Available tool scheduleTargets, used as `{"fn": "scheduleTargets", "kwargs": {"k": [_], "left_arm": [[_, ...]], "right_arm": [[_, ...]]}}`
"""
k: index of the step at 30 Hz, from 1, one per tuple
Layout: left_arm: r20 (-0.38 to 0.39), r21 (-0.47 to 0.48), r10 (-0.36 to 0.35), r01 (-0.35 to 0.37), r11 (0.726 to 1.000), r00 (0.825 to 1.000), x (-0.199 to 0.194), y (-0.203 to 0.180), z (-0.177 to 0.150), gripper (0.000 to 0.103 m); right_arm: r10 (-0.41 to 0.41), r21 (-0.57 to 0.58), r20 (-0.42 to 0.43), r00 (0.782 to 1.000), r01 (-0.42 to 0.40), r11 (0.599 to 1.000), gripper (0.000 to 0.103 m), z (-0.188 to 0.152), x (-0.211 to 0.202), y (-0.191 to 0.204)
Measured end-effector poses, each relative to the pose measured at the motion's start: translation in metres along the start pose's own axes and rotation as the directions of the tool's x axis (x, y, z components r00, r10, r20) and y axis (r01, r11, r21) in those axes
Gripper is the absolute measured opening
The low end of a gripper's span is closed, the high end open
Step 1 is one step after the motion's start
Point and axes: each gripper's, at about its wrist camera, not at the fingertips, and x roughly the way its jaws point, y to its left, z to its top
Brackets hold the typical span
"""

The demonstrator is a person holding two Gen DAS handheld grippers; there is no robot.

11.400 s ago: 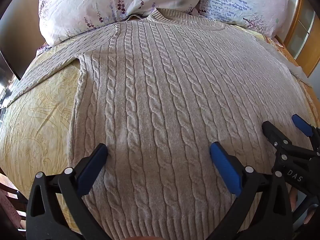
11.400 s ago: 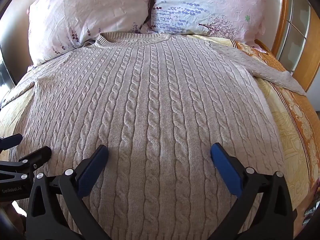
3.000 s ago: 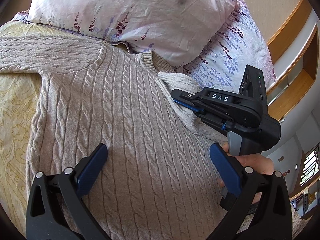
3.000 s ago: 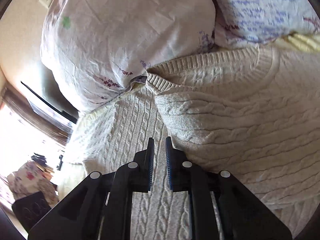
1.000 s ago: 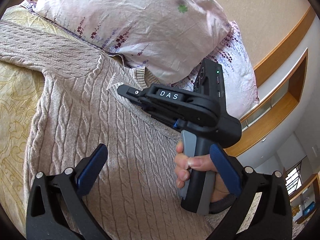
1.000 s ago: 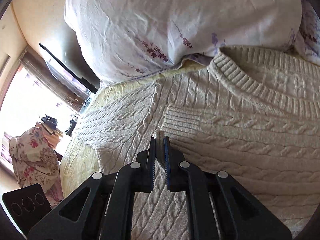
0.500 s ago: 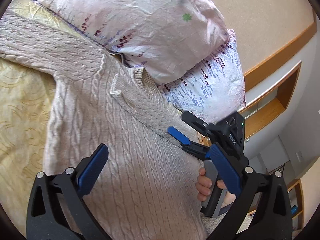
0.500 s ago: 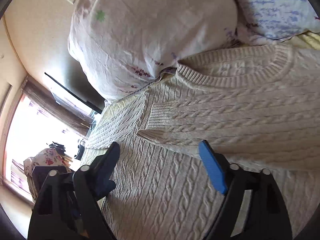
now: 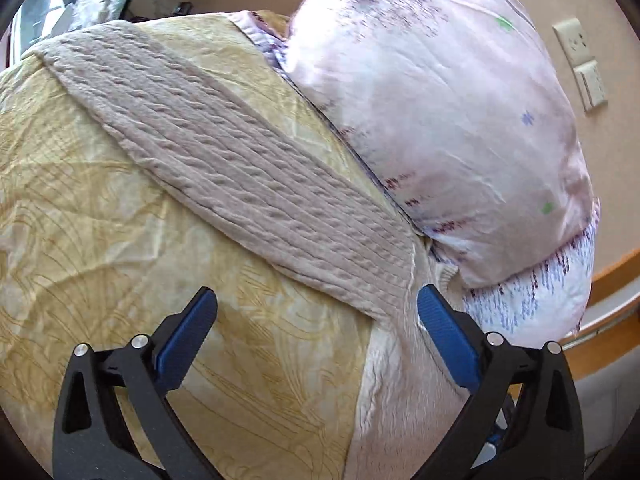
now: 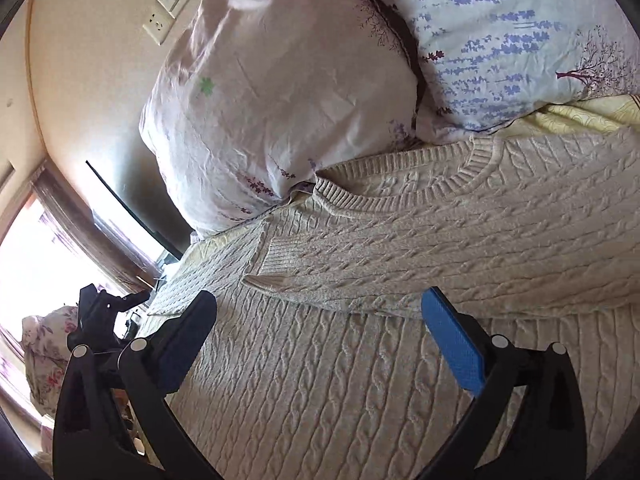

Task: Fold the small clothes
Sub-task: 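Grasp the other sleeve cuff with the left tool, then fold the held sleeve across the sweater body and open the left tool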

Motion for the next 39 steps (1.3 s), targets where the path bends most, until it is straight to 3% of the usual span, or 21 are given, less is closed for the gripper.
{"fn": "scheduleTargets", "kwargs": {"k": [4,6,12,15,20,22,25,28,31,34,37,39], "left_arm": [[0.040,-0.085,0.044,-0.040,0.996,0.998,0.000,0.016,0.019,0.079],[0.060,-0.113,0.074,-0.067,0.991,0.995,0.002,0.022,0.028,0.065],[0.102,-0.236,0.137,-0.110,0.965,0.985,0.002,0.043,0.043,0.027],[0.118,-0.285,0.146,-0.107,0.953,0.982,0.000,0.053,0.044,0.016],[0.136,-0.325,0.141,-0.090,0.941,0.981,-0.001,0.058,0.043,0.010],[0.151,-0.294,0.135,-0.085,0.952,0.979,-0.002,0.048,0.040,0.008],[0.181,-0.191,0.046,-0.011,0.982,0.982,-0.004,0.013,0.036,0.007],[0.170,-0.101,-0.113,0.131,0.986,0.979,-0.001,-0.030,0.028,0.007],[0.132,0.010,-0.254,0.255,0.967,0.958,0.008,-0.082,0.008,0.007],[0.056,0.078,-0.378,0.373,0.925,0.924,0.030,-0.127,-0.017,0.007],[-0.060,0.107,-0.411,0.416,0.903,0.910,0.063,-0.157,-0.049,0.007],[-0.150,0.116,-0.358,0.376,0.919,0.922,0.093,-0.167,-0.072,0.008]], "right_arm": [[0.058,0.095,-0.031,0.998,-0.055,0.994,0.102,0.001,0.002,-0.014],[0.068,0.109,-0.033,0.997,-0.064,0.992,0.102,0.002,0.001,-0.016],[0.054,0.023,-0.007,0.998,-0.054,0.998,0.102,0.003,-0.006,-0.001],[0.053,-0.008,-0.018,0.998,-0.053,0.999,0.102,0.003,-0.005,0.006],[0.054,-0.038,-0.027,0.998,-0.055,0.998,0.102,0.001,-0.004,0.013],[0.057,-0.042,-0.017,0.998,-0.058,0.997,0.102,0.002,-0.005,0.014],[0.050,-0.043,0.016,0.999,-0.049,0.998,0.102,0.003,-0.011,0.014],[0.040,-0.032,0.058,0.998,-0.038,0.999,0.102,0.004,-0.018,0.011],[0.041,0.004,0.079,0.996,-0.041,0.999,0.102,0.007,-0.022,0.003],[0.043,0.045,0.078,0.996,-0.046,0.998,0.102,0.008,-0.022,-0.005],[0.040,0.063,0.079,0.996,-0.045,0.997,0.102,0.009,-0.022,-0.010],[0.033,0.064,0.086,0.996,-0.038,0.997,0.102,0.010,-0.023,-0.010]]}}
